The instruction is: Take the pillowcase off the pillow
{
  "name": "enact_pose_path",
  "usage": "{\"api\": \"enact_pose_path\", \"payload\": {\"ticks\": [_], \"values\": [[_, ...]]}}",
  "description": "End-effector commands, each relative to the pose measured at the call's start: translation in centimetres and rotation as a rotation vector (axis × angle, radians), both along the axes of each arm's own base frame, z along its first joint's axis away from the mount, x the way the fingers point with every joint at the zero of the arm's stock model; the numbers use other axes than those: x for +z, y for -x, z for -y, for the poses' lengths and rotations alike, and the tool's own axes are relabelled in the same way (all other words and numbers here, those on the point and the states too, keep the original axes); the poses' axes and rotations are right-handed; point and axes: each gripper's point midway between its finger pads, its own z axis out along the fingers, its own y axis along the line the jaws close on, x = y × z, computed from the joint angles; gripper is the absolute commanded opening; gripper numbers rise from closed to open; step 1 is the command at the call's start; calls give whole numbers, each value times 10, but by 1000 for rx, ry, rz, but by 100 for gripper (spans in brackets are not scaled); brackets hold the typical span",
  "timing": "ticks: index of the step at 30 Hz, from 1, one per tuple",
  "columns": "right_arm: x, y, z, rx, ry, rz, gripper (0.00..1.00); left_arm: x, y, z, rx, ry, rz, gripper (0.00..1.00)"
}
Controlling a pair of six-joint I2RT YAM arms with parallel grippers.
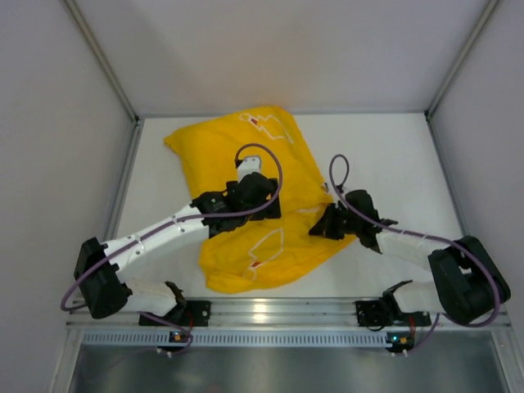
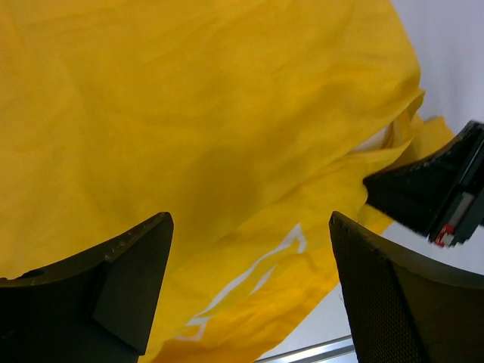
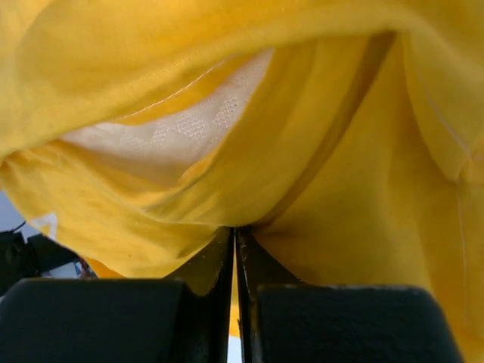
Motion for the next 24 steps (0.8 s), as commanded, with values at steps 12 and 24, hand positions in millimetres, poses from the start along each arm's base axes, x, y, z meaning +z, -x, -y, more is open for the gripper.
{"api": "enact_pose_path", "payload": {"ticks": [12,24], "values": [[22,89,-65,200,-148,16,60,22,-8,8,-51,0,65,90],[59,56,23,-251,-140,89,89,41,-40,35,-243,-220,192,94]]}}
